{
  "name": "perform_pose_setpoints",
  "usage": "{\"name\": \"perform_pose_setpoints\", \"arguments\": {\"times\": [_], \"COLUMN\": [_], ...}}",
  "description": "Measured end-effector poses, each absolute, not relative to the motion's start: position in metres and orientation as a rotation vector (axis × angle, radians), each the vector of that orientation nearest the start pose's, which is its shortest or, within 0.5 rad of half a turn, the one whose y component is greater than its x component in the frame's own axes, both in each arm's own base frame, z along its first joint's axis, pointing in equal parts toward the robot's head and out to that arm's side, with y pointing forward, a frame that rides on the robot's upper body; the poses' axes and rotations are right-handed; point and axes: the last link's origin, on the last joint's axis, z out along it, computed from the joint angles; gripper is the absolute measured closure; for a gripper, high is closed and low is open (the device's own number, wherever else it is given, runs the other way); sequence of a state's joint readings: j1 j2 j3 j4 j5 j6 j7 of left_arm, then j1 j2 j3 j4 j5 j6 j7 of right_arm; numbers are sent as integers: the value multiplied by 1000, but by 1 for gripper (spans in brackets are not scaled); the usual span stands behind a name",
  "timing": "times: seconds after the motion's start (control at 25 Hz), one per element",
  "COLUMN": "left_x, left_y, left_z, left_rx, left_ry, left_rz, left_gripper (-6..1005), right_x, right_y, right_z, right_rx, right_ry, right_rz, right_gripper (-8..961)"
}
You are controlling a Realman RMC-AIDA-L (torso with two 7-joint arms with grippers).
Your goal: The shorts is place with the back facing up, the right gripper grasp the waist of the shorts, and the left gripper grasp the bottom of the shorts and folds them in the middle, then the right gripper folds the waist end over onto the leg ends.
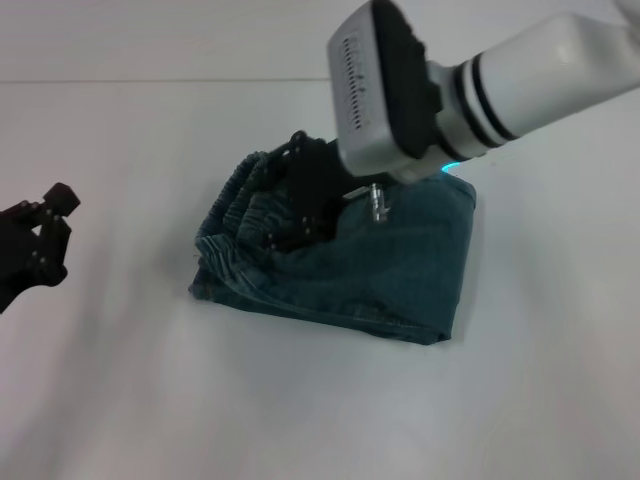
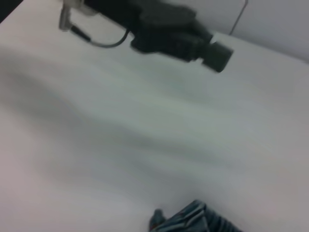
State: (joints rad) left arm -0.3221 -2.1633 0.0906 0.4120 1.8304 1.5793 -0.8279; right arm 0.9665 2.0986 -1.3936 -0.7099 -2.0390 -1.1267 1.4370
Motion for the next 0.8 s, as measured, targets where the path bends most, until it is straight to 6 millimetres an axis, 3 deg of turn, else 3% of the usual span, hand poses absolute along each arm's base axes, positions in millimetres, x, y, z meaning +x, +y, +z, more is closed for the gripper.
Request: {"name": "perform_pose_setpoints", "arguments": {"times": [0.12,0.2,0.32,0.36,0.4,0.56,0.8], "left_x": [-335,-334,-332,-332,-331,-324,-314], "left_y": [264,264,264,264,263,266,268], "left_z": [11,10,3,3,0,-7,-4], "left_rx": [-1978,-2017,-2103,-2103,-2138,-2345,-2561], "left_ry": [-591,-605,-653,-653,-659,-735,-760], "left_rz": [-964,-962,-951,-951,-943,-884,-836], "left_gripper": [987,987,986,985,985,878,648], "right_x": [98,106,129,147,147,194,244], "right_y": [401,397,391,383,383,355,308], "right_z": [-79,-69,-52,-42,-42,-22,-13], "right_rx": [-2940,-2929,-2891,-2862,-2862,-2755,-2650], "right_ry": [-331,-244,-70,49,49,237,318], "right_rz": [92,174,313,421,421,651,782], "right_gripper": [476,378,232,199,166,34,35]}}
